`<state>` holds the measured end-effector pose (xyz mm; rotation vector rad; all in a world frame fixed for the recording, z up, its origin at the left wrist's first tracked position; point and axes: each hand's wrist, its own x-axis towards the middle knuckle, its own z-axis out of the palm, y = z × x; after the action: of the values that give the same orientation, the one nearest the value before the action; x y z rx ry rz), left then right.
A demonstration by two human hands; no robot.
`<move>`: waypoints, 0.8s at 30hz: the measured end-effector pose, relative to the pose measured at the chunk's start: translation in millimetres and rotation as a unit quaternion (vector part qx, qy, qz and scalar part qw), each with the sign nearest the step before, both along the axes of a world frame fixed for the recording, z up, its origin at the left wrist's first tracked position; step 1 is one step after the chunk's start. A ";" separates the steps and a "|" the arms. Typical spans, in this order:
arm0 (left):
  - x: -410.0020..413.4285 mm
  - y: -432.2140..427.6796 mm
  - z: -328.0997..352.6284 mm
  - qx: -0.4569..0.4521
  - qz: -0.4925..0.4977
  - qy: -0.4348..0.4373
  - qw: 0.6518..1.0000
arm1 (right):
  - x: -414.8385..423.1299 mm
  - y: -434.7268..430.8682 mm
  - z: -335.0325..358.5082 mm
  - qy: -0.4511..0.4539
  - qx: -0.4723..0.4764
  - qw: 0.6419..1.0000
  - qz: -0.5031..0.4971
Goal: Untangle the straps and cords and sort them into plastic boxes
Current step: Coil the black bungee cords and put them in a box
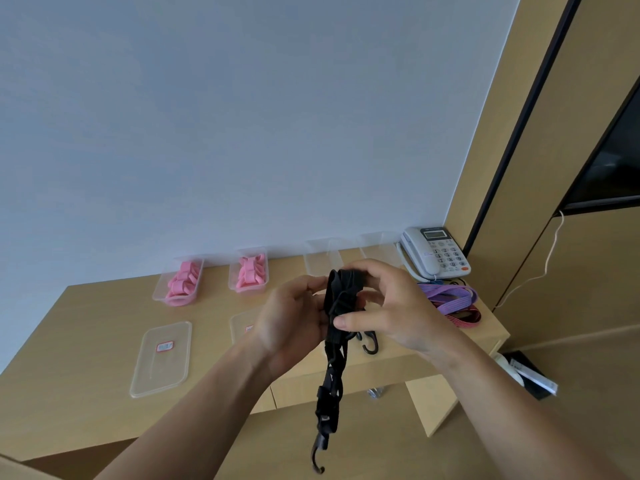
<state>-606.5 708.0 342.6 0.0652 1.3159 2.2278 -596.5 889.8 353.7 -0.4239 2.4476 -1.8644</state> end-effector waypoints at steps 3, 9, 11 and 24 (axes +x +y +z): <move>0.9 1.2 -2.3 -0.064 0.013 0.008 0.998 | 1.2 -2.1 2.7 -0.010 -0.062 0.998 -0.002; 14.6 9.2 -9.1 -0.088 -0.016 -0.004 0.996 | -5.5 1.3 9.8 0.000 -0.143 0.989 -0.027; 17.2 9.8 -10.1 -0.088 -0.018 -0.021 0.996 | -6.7 3.3 8.1 0.029 -0.128 0.990 -0.045; 20.1 11.4 -17.4 -0.127 0.003 0.022 0.992 | -2.6 -2.8 2.8 0.201 0.001 0.973 -0.113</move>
<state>-586.4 719.4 325.2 0.0168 1.6149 2.0570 -599.1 886.9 356.5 -0.5989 2.8633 -2.0319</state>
